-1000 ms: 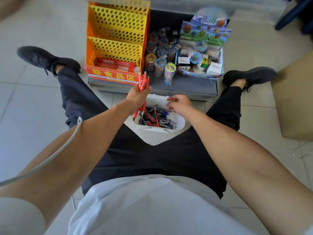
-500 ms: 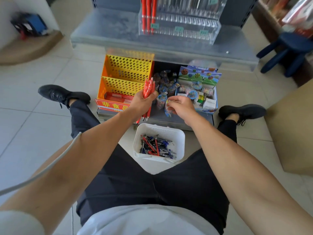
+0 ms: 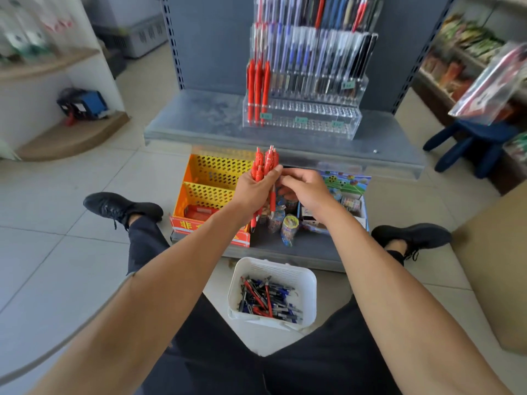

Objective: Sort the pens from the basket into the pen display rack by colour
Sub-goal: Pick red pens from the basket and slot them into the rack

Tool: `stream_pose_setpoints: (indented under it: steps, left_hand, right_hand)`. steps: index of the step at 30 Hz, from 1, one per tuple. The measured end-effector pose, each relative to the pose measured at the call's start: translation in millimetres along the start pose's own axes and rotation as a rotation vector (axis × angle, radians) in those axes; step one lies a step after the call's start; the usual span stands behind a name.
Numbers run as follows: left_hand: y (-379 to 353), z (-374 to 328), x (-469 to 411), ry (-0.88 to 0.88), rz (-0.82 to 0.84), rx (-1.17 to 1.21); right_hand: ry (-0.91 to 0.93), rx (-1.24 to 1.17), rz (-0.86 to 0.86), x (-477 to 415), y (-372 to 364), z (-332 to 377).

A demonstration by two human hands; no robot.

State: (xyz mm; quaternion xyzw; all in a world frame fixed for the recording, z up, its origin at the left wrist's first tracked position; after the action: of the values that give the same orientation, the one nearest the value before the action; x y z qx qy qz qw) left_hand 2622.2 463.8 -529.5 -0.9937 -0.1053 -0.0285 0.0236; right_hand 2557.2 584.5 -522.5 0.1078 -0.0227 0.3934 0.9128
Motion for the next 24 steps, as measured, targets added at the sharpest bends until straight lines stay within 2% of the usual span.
stream_pose_setpoints:
  steps: [7, 17, 20, 24]
  left_hand:
    - [11.9, -35.1, -24.4, -0.025, 0.009, -0.055]
    - [27.4, -71.8, -54.2, -0.050, 0.002, -0.116]
    - [30.6, -70.7, -66.4, -0.033, -0.036, 0.005]
    - [37.5, -56.5, -83.4, 0.031, -0.070, 0.296]
  right_hand:
    - [0.090, 0.000, 0.021, -17.7, 14.9, 34.2]
    - [0.059, -0.134, 0.102, -59.2, 25.8, 70.4]
    - [0.090, -0.041, 0.034, -74.6, 35.0, 79.4]
    - [0.195, 0.024, -0.162, -97.6, 55.2, 97.4]
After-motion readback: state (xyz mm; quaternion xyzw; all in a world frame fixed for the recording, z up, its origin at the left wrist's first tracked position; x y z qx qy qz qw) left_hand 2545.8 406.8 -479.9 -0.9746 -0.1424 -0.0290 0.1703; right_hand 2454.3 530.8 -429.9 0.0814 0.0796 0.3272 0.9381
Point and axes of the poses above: each hand's wrist, its own x-axis away from the middle knuckle, its own y-axis out of the back of the hand, z = x × y, the point moved 4 cm from there along -x, towards the middle knuckle, and after that the axes turned 15 degrees about z, right-handed, at the moved point
